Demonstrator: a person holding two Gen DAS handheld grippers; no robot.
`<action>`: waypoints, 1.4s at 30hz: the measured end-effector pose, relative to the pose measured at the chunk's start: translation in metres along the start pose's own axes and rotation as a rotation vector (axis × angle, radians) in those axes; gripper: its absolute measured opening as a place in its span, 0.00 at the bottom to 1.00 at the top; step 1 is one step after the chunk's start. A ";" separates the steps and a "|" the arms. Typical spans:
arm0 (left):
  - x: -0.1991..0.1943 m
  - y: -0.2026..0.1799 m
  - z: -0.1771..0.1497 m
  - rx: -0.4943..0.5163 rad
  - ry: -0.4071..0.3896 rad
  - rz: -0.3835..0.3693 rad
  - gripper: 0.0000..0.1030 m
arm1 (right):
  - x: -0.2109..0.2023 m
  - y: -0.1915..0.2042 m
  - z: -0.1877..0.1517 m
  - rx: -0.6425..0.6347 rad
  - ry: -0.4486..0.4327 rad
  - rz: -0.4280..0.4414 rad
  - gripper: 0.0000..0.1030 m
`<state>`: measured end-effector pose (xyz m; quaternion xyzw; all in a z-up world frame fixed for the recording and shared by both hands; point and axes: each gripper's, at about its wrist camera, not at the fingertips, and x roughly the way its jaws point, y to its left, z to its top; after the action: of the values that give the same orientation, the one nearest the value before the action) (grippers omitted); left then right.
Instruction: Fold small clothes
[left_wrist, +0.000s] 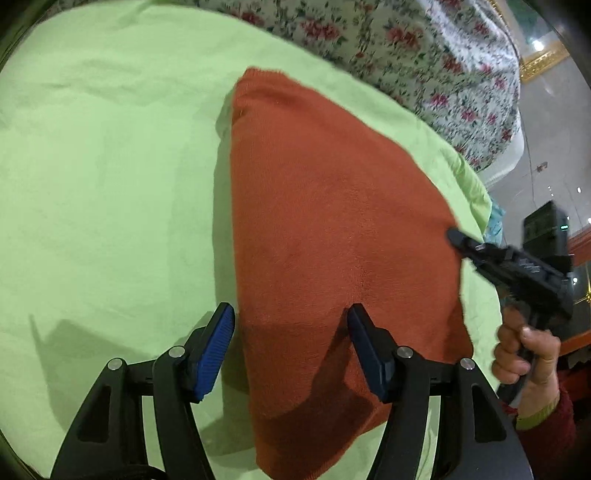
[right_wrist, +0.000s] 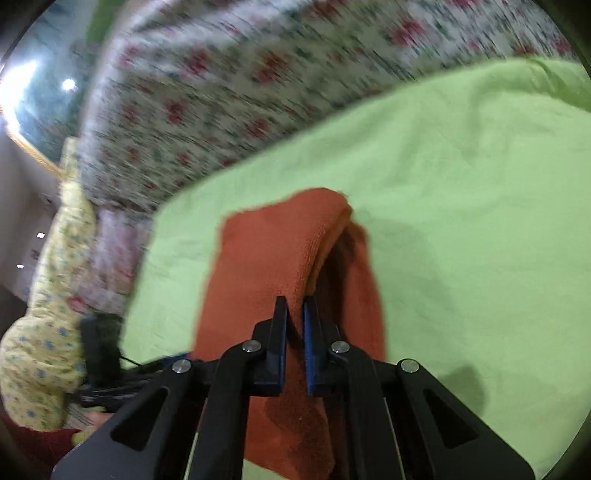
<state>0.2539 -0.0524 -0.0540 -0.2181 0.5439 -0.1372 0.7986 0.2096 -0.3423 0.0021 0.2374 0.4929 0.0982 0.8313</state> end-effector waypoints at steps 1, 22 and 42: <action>0.003 0.001 -0.001 -0.002 0.008 -0.004 0.62 | 0.009 -0.008 -0.003 0.023 0.020 -0.020 0.08; 0.018 0.006 -0.001 -0.030 0.050 -0.028 0.63 | 0.028 -0.030 -0.019 0.082 -0.001 -0.153 0.13; 0.011 0.011 -0.012 0.036 0.081 -0.043 0.56 | -0.018 -0.018 -0.102 0.025 0.136 -0.161 0.07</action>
<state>0.2467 -0.0507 -0.0722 -0.2097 0.5683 -0.1725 0.7767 0.1110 -0.3346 -0.0341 0.2001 0.5668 0.0406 0.7981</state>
